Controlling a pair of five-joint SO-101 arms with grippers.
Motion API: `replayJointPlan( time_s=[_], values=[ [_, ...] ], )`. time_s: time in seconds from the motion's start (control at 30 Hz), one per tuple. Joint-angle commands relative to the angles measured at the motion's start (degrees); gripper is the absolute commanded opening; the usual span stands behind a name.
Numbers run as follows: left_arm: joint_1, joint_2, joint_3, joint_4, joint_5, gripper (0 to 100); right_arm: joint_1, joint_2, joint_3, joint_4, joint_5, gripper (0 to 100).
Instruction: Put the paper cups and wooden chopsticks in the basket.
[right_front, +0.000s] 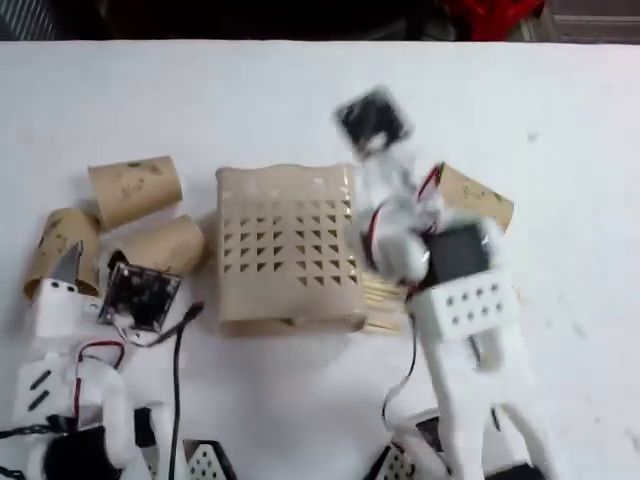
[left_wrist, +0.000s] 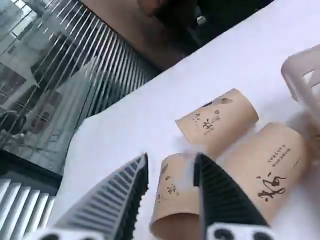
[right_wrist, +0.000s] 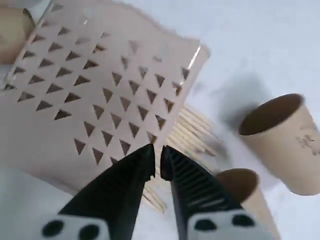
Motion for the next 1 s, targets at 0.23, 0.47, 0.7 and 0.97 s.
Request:
replayJointPlan(
  time_s=[0.23, 0.47, 0.7, 0.97],
  values=[
    [10.68, 58.77, -57.23, 18.20, 12.22, 21, -6.81, -8.40, 21.45, -16.57, 0.18, 27.9],
    [16.84, 95.25, -95.74, 31.30, 19.43, 21, -9.54, -10.24, 21.98, -20.62, -0.79, 22.3],
    [15.08, 117.14, -120.70, 36.48, 19.69, 21, -11.82, -8.48, 30.95, -34.59, -2.29, 1.5],
    [10.86, 127.25, -126.77, 34.73, 19.25, 21, -12.09, -10.86, 34.37, -26.59, -1.85, 1.7]
  ],
)
